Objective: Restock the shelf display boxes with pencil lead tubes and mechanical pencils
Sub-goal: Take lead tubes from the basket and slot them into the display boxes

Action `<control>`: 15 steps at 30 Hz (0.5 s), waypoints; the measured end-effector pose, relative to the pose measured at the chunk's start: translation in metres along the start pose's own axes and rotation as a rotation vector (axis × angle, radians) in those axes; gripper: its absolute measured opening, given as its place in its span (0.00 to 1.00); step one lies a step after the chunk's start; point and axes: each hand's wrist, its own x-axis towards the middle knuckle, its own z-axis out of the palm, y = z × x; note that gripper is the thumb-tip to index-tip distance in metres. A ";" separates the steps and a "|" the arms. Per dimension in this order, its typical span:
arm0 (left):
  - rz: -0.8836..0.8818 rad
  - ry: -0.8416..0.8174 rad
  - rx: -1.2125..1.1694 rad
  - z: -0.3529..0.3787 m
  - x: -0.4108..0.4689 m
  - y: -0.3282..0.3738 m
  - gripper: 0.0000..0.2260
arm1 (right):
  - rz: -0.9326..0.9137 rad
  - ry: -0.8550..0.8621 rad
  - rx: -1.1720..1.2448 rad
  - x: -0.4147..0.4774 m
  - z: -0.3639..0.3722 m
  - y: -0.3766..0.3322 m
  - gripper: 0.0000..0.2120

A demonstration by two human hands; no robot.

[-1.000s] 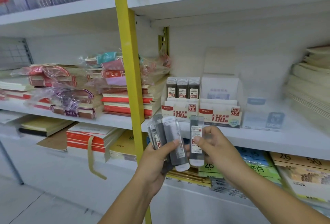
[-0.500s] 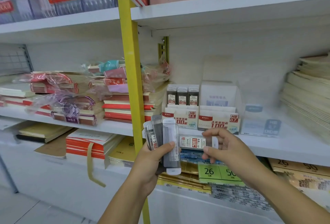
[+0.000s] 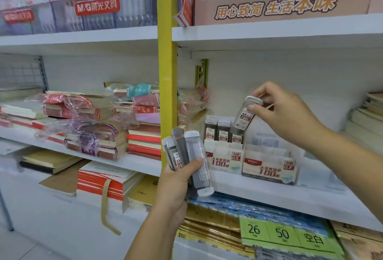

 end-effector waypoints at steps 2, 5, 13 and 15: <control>0.001 0.000 -0.016 0.001 0.005 -0.003 0.25 | -0.061 -0.108 -0.171 0.014 0.013 0.006 0.05; -0.001 -0.013 -0.051 0.003 0.012 -0.007 0.23 | -0.130 -0.165 -0.244 0.024 0.032 0.018 0.05; -0.009 -0.039 -0.039 0.007 0.023 -0.015 0.16 | -0.068 -0.092 -0.167 0.037 0.051 0.040 0.09; -0.014 -0.049 -0.041 0.008 0.023 -0.016 0.15 | -0.050 -0.089 -0.138 0.038 0.053 0.041 0.10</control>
